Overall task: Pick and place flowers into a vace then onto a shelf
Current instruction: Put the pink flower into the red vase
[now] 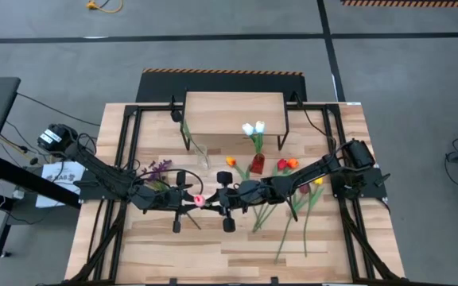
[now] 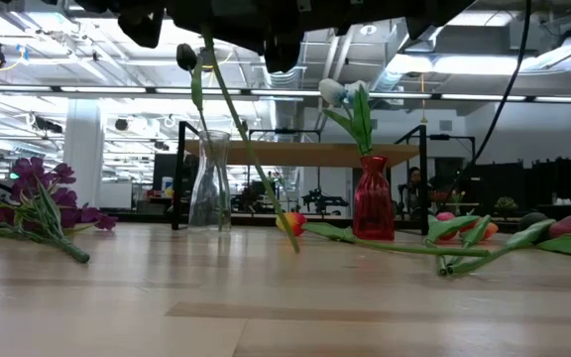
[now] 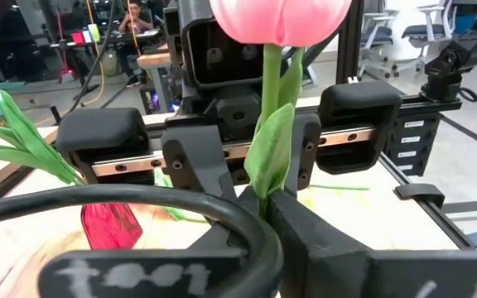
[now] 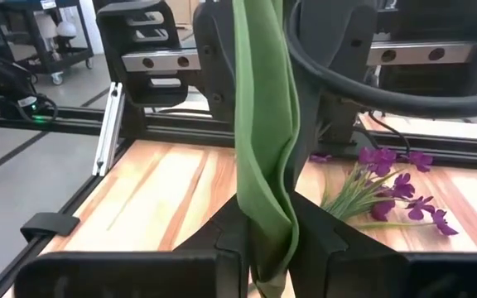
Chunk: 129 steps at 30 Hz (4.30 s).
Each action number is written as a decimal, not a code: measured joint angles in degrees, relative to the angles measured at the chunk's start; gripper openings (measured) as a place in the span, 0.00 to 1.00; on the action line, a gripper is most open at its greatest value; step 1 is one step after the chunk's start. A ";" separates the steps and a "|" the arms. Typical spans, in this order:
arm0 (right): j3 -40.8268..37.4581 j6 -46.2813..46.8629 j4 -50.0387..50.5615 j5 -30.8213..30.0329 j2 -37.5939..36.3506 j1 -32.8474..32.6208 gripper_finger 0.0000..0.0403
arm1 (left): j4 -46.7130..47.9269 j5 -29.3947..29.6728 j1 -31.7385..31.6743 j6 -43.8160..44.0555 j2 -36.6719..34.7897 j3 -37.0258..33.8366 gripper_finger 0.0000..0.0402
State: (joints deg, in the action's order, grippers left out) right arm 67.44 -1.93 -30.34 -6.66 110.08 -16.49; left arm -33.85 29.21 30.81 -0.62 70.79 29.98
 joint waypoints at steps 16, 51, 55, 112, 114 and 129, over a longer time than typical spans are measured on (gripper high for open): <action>0.00 0.00 1.26 -0.89 0.00 -0.37 0.09 | 0.24 0.04 0.02 0.00 0.02 0.00 0.01; -0.17 -0.17 7.14 -8.51 -3.59 -1.69 0.00 | 3.04 0.22 2.28 0.35 -3.44 -0.04 0.37; -0.30 -1.19 9.86 -12.81 -5.64 -3.29 0.00 | 7.83 0.24 2.95 0.64 -6.47 -0.04 0.37; -44.63 -9.27 -25.44 -24.79 -46.59 12.27 0.00 | 10.40 3.15 3.30 1.81 -8.16 -0.09 0.37; -44.63 -8.41 -26.01 -24.79 -45.69 12.72 0.01 | 10.43 3.14 3.30 1.81 -8.16 -0.09 0.37; -44.63 -3.58 -23.05 -25.35 -44.19 13.27 0.16 | 10.49 3.14 3.30 1.81 -8.16 -0.07 0.37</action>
State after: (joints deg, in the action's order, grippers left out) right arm 22.81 -5.52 -53.39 -32.01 65.89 -3.22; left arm -23.35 32.35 34.11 1.19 62.63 29.91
